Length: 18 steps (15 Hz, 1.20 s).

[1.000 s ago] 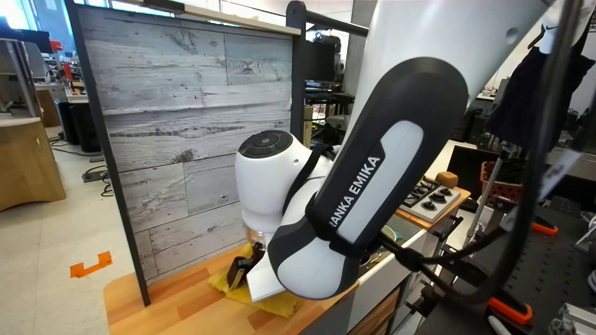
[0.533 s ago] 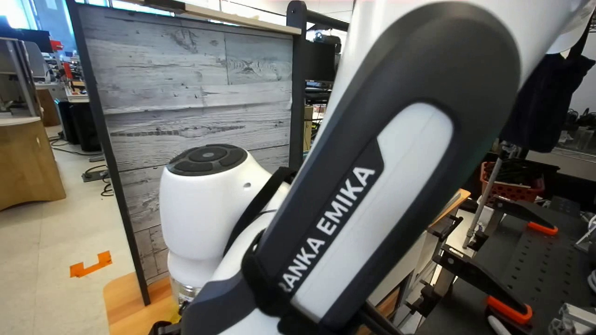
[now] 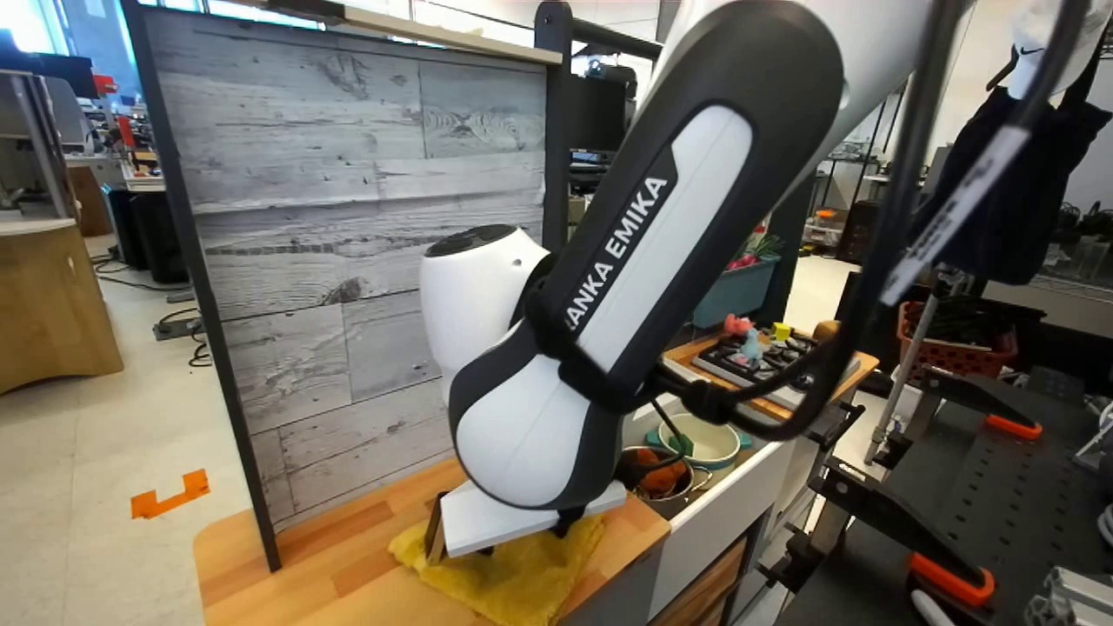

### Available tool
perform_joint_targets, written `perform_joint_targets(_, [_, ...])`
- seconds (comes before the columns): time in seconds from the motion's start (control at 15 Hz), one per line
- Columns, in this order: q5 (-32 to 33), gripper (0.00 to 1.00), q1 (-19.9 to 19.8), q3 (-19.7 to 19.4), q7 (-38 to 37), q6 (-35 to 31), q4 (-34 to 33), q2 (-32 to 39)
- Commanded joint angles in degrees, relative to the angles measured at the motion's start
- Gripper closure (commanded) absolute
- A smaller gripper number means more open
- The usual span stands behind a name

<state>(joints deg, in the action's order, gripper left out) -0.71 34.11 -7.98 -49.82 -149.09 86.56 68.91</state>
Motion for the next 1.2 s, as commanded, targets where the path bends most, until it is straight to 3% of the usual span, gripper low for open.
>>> perform_joint_targets(0.0, [0.9,0.00,-3.1,3.4,3.7,-1.5,-0.6,2.1])
perform_joint_targets(0.47, [-0.9,0.00,-2.7,13.3,12.7,-3.1,-3.5,3.1])
perform_joint_targets(1.0, [-2.5,0.00,-5.9,13.4,17.5,-8.5,5.5,-4.0])
perform_joint_targets(1.07, [-2.5,0.00,-3.9,12.6,16.0,-6.3,0.9,-1.0])
perform_joint_targets(1.13, [-2.6,0.00,-4.6,12.5,16.6,-6.8,1.7,-1.6])
